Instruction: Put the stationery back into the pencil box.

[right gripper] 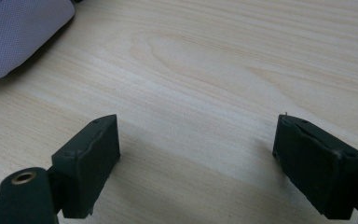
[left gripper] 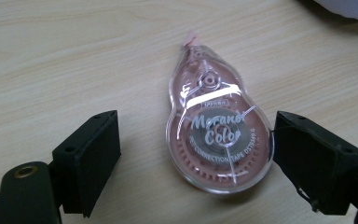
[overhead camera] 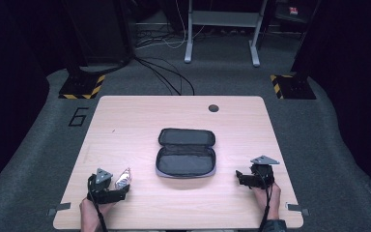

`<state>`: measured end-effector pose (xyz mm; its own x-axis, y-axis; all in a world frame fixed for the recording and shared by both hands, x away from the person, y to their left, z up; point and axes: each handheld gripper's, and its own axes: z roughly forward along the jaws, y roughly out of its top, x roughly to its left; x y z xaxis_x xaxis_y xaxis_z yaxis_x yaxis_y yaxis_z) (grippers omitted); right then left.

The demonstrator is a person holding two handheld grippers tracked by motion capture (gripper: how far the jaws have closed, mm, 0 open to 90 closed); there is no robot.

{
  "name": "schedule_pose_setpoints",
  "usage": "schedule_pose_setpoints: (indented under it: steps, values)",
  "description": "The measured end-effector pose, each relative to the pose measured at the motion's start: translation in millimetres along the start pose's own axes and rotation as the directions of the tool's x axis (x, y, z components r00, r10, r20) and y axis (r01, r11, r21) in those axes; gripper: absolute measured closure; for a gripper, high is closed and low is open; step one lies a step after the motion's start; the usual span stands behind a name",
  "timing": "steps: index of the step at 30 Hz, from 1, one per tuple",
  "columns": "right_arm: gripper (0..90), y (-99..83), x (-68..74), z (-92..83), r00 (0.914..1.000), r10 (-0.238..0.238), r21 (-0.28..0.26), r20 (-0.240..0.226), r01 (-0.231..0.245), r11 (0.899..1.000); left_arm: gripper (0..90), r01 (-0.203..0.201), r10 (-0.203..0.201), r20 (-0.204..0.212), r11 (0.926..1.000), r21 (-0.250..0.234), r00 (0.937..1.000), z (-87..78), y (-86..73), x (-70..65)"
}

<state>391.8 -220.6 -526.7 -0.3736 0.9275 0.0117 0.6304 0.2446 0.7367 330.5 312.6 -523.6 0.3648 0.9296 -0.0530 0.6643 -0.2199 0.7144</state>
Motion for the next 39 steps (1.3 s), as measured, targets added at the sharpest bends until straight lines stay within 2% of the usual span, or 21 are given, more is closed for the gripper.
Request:
schedule_pose_setpoints:
  steps: [2,3,6,7,9,11,19,20,23,27,31,35,38,39]
  values:
    - [14.5,0.0,0.0,0.1,1.0,0.0,-0.001,0.001,0.0,1.0,16.6,0.007,-0.007,0.004,0.9997,-0.025,1.0,-0.4,-1.7,0.8]
    - [14.5,0.0,0.0,0.0,1.0,0.0,0.0,0.0,0.0,1.0,16.9,0.003,-0.002,0.025,0.9998,-0.021,0.9997,-1.2,-1.2,1.5]
    - [14.5,0.0,0.1,0.0,1.0,0.001,0.0,0.0,-0.001,1.0,18.1,-0.009,0.011,0.039,0.9993,-0.036,0.9992,2.5,1.1,-0.9]
    - [14.5,0.0,0.0,0.0,1.0,-0.001,0.0,0.0,0.001,1.0,18.9,-0.017,0.018,0.049,0.9995,-0.025,0.9986,3.5,2.4,-1.6]
    - [14.5,0.0,0.0,0.0,1.0,0.0,0.0,0.0,0.0,1.0,20.8,-0.027,0.029,0.045,0.999,-0.036,0.9986,6.8,3.9,-4.5]
    - [14.5,0.0,0.0,0.0,1.0,0.001,0.0,0.0,-0.001,1.0,23.0,-0.048,0.05,0.05,0.9985,-0.026,0.9975,7.4,5.6,-6.6]
    - [14.5,0.0,0.0,-0.1,1.0,0.003,0.001,-0.003,-0.003,1.0,32.6,-0.078,0.078,0.014,0.9969,-0.013,0.9969,6.3,6.0,-9.6]
    - [14.6,0.0,-0.1,0.1,1.0,0.0,0.0,-0.004,0.0,1.0,34.0,-0.087,0.087,0.003,0.996,-0.023,0.9962,6.8,5.6,-10.0]
    - [14.6,0.0,0.0,-0.1,1.0,0.002,0.001,-0.003,-0.002,1.0,38.3,-0.087,0.088,0.008,0.9958,-0.026,0.9961,5.8,4.7,-10.3]
    - [14.5,0.0,0.0,0.0,1.0,0.001,0.001,-0.003,-0.001,1.0,39.2,-0.105,0.105,0.02,0.9944,-0.016,0.9942,4.4,4.9,-9.2]
    - [14.5,0.0,0.0,0.0,1.0,0.002,0.0,-0.002,-0.002,1.0,39.6,-0.105,0.106,0.028,0.9938,-0.036,0.994,4.8,3.3,-8.4]
    - [14.0,-0.3,-0.2,0.1,1.0,-0.008,0.001,-0.001,0.008,1.0,39.7,-0.122,0.123,0.036,0.9921,-0.029,0.9918,4.1,3.9,-7.7]
    - [12.5,-0.3,-0.1,0.7,0.9999,-0.013,0.0,-0.004,0.013,1.0,39.7,-0.125,0.127,0.044,0.9908,-0.051,0.9909,2.1,5.1,-8.5]
    - [12.0,-0.1,-0.5,1.4,0.9996,-0.027,-0.001,-0.003,0.027,1.0,39.7,-0.124,0.126,0.054,0.9914,-0.041,0.9905,0.1,6.1,-8.5]
